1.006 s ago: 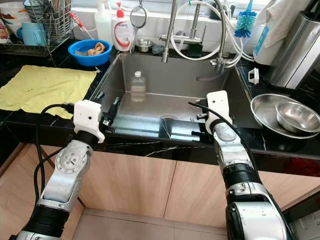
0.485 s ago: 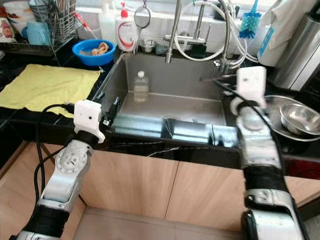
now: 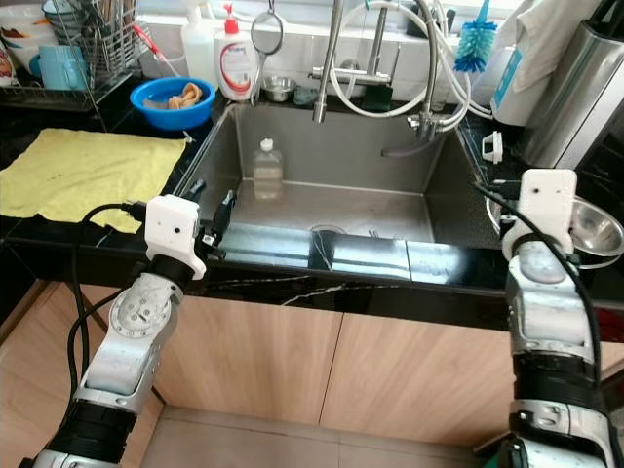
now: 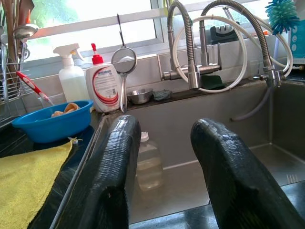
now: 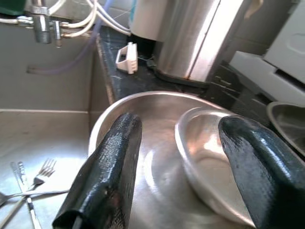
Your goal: Kitchen organization
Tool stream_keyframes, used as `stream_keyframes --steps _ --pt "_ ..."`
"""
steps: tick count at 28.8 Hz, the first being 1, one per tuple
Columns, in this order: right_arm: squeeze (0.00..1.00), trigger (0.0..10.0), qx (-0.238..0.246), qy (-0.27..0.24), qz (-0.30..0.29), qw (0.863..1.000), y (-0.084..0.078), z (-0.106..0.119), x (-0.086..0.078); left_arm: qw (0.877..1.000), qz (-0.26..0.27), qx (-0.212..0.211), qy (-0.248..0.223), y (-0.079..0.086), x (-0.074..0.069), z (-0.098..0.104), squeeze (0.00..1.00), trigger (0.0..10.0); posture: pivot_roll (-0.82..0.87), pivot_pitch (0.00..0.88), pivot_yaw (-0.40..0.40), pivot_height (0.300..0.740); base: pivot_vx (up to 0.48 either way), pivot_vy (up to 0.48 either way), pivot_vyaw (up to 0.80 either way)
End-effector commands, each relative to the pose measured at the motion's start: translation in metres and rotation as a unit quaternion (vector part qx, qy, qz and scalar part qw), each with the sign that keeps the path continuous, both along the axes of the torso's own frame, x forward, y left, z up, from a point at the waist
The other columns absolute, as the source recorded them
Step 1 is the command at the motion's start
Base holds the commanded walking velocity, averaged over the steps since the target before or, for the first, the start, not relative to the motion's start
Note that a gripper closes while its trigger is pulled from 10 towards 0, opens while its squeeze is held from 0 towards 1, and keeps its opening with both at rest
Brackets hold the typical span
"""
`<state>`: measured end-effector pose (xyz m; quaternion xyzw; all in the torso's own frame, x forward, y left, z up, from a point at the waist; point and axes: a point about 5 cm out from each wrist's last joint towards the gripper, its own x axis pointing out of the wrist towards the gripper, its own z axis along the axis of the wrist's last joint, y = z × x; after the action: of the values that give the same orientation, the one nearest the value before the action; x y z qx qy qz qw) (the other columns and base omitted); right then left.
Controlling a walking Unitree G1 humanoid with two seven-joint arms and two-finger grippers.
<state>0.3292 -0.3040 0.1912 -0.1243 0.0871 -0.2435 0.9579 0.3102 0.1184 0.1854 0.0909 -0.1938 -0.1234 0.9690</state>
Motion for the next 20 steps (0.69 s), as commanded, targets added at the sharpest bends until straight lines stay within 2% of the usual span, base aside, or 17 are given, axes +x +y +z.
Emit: stream_keyframes --steps 1,2,3,13,20 --pt "1.00 10.0 -0.005 -0.006 -0.017 1.000 -0.007 0.008 -0.004 1.000 -0.005 0.006 0.001 -0.002 0.000 0.002 0.00 10.0 0.04 0.000 -0.035 0.740 0.000 0.000 0.00" --pt "1.00 10.0 -0.007 -0.001 -0.022 1.000 -0.010 0.010 -0.005 1.000 -0.005 0.007 0.002 -0.002 0.000 0.001 0.00 10.0 0.04 0.000 -0.035 0.740 0.000 0.000 0.00" --pt "0.00 10.0 -0.008 0.005 -0.023 1.000 -0.012 0.010 -0.006 1.000 -0.006 0.007 0.002 -0.002 0.001 0.001 0.00 10.0 0.04 0.000 -0.035 0.740 0.000 0.000 0.00" --pt "0.00 10.0 -0.013 0.044 -0.001 0.999 -0.014 0.005 -0.003 1.000 -0.009 0.008 0.002 -0.002 0.000 0.002 0.00 10.0 0.04 0.000 -0.034 0.740 0.000 0.000 0.00" --pt "0.00 10.0 -0.003 0.069 -0.020 0.997 -0.025 -0.006 -0.005 1.000 -0.009 0.009 0.002 -0.002 0.000 0.002 0.00 10.0 0.04 0.000 -0.032 0.740 0.000 0.000 0.00"
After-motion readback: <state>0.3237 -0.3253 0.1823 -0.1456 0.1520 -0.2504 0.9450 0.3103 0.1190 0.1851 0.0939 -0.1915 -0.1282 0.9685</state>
